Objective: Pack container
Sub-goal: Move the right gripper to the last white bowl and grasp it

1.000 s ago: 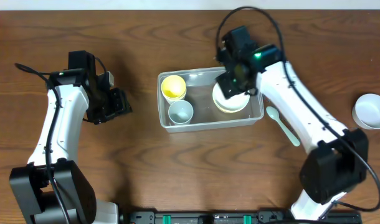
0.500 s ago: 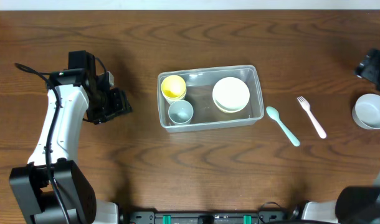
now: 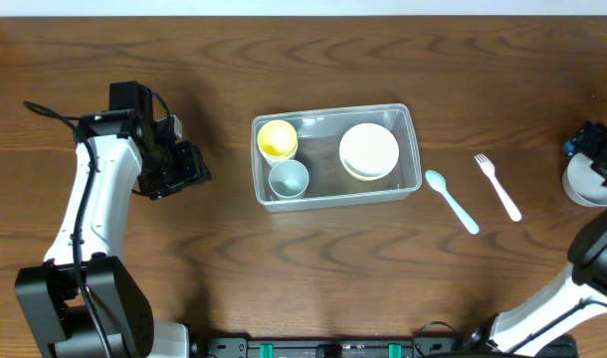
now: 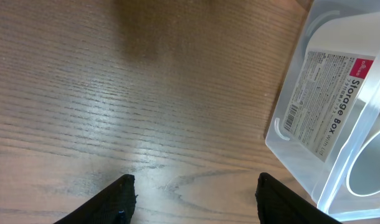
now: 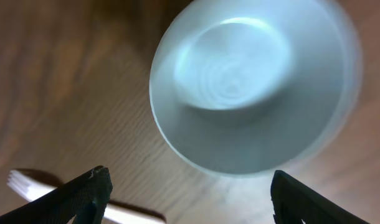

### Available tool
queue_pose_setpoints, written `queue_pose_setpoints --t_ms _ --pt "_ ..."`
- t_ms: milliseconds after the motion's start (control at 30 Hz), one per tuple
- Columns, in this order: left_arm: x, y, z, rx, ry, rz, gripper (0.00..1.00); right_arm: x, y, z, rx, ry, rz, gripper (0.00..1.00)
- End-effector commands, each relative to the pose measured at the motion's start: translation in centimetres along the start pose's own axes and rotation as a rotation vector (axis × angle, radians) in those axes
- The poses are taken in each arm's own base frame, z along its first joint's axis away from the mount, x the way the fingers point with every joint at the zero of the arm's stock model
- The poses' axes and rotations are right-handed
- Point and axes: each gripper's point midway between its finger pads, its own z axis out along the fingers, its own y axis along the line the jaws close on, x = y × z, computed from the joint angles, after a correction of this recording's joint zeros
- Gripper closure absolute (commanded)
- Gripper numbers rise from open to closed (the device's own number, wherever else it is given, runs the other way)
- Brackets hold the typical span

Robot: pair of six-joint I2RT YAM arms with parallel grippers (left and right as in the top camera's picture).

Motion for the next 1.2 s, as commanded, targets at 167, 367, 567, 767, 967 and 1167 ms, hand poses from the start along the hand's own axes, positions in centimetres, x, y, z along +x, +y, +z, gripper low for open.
queue_pose_setpoints --t_ms 167,367,567,767,967,1167 --pt "0.0 -0.2 -0.3 0.012 0.001 0.007 0.37 1.4 0.6 6.4 -0.014 0.141 -0.038 0.20" --pt "0.0 -0.2 -0.3 0.012 0.001 0.007 0.37 1.4 0.7 6.9 -0.014 0.146 -0.038 0.40" --pt "0.0 -0.2 -0.3 0.012 0.001 0.007 0.37 1.6 1.7 6.7 -0.065 0.156 -0.037 0.68" --pt "0.0 -0.2 -0.3 0.012 0.001 0.007 0.37 1.2 3.1 5.1 -0.073 0.125 -0.086 0.71" --pt "0.0 -0.2 -0.3 0.012 0.001 0.007 0.37 0.3 6.7 -0.6 -0.112 -0.022 -0.195 0.87" --pt "0.0 -0.2 -0.3 0.011 0.002 0.007 0.37 2.2 12.5 -9.8 -0.209 -0.219 -0.387 0.92"
